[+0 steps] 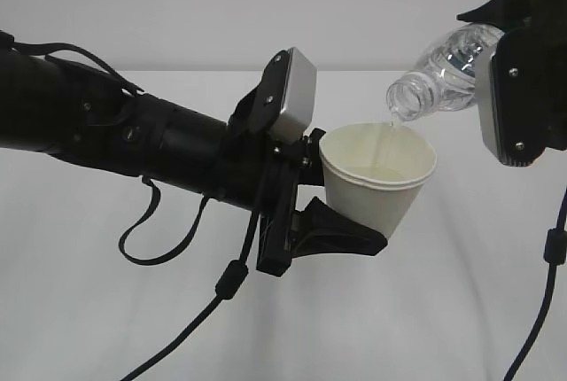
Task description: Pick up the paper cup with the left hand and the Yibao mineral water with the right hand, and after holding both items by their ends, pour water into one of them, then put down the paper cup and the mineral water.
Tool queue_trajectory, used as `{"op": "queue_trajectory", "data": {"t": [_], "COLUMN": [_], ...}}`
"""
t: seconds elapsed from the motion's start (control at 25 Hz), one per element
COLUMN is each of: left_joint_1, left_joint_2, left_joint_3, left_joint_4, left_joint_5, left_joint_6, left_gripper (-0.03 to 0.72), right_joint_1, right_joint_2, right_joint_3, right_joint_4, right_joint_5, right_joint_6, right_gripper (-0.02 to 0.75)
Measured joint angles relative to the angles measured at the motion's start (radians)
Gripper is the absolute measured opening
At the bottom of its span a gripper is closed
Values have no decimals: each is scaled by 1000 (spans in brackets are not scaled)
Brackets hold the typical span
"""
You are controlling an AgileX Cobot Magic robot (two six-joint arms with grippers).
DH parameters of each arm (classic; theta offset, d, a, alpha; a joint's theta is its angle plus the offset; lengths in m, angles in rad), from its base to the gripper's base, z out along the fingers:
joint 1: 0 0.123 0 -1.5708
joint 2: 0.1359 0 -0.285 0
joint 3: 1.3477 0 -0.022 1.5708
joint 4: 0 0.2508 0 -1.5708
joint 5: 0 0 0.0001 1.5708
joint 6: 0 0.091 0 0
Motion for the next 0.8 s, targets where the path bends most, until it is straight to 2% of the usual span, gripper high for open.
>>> {"op": "queue_trajectory", "data": {"t": [0.8], "left_joint_1": [0], "left_joint_2": [0], "left_joint_3": [0], "left_joint_4": [0], "left_joint_5": [0], "left_joint_6": [0], "left_gripper": [445], "right_joint_1": [0], "right_joint_2": [0], "right_joint_3": [0], "right_joint_4": [0], "right_joint_5": [0], "right_joint_6": [0], "right_gripper": [480]}}
